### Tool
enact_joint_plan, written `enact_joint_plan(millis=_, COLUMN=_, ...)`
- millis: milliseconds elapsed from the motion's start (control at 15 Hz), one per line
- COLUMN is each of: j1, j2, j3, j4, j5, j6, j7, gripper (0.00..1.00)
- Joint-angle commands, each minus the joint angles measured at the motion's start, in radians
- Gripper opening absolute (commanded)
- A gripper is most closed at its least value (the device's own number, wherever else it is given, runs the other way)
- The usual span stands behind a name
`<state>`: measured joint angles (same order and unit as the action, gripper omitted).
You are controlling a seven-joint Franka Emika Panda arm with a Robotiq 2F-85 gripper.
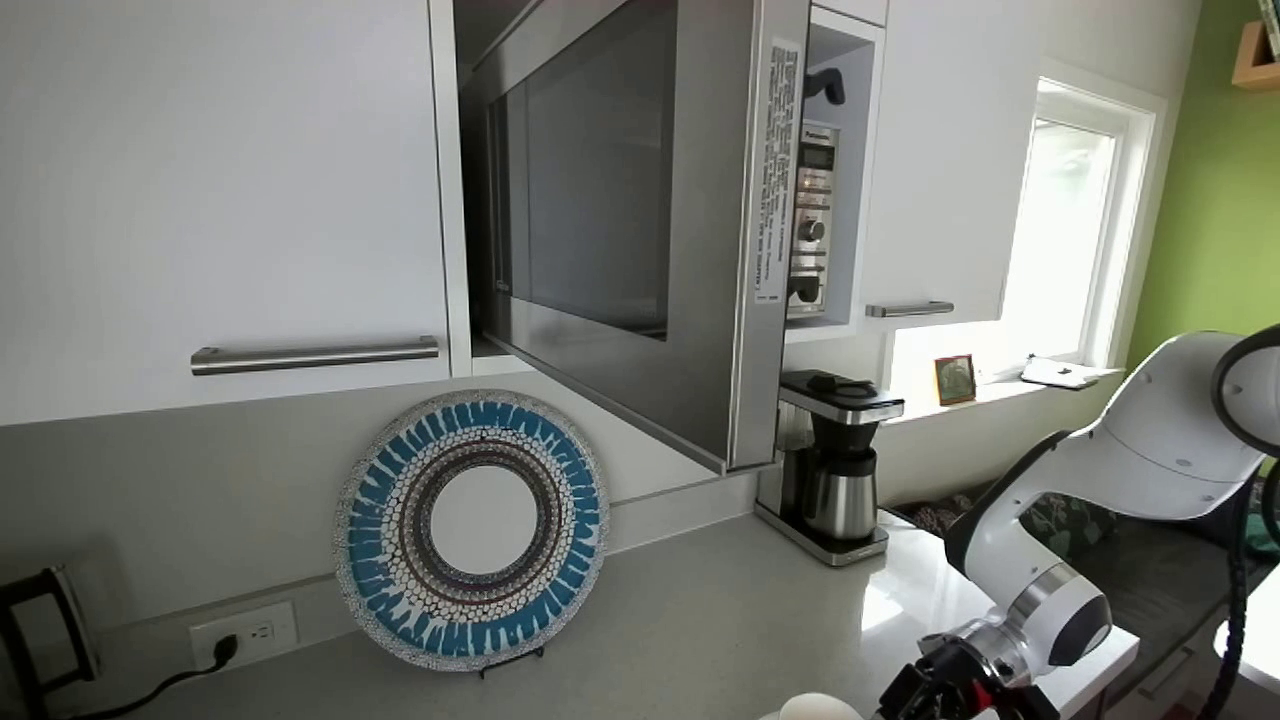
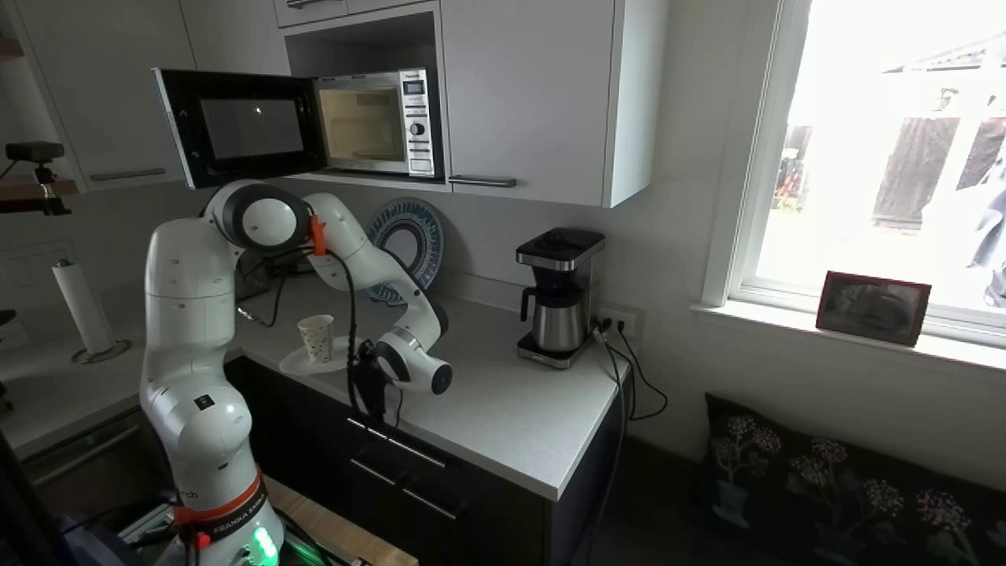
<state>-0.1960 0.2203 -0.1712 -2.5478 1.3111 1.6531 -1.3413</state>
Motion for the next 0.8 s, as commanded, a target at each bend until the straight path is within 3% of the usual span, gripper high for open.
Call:
enact_joint_plan(millis=0, j1=0.011, j2=0.061, j3=-0.007, j4=0.048, j5=-0.010, j6=0.019, j7=-0.029, gripper=0.00)
enact_joint_plan(millis=733, j1=0.027, j2=0.112, j3=-0.004, j4=0.102, j5=-0.020, j6=0.061, j7=-0.018, gripper=0.00)
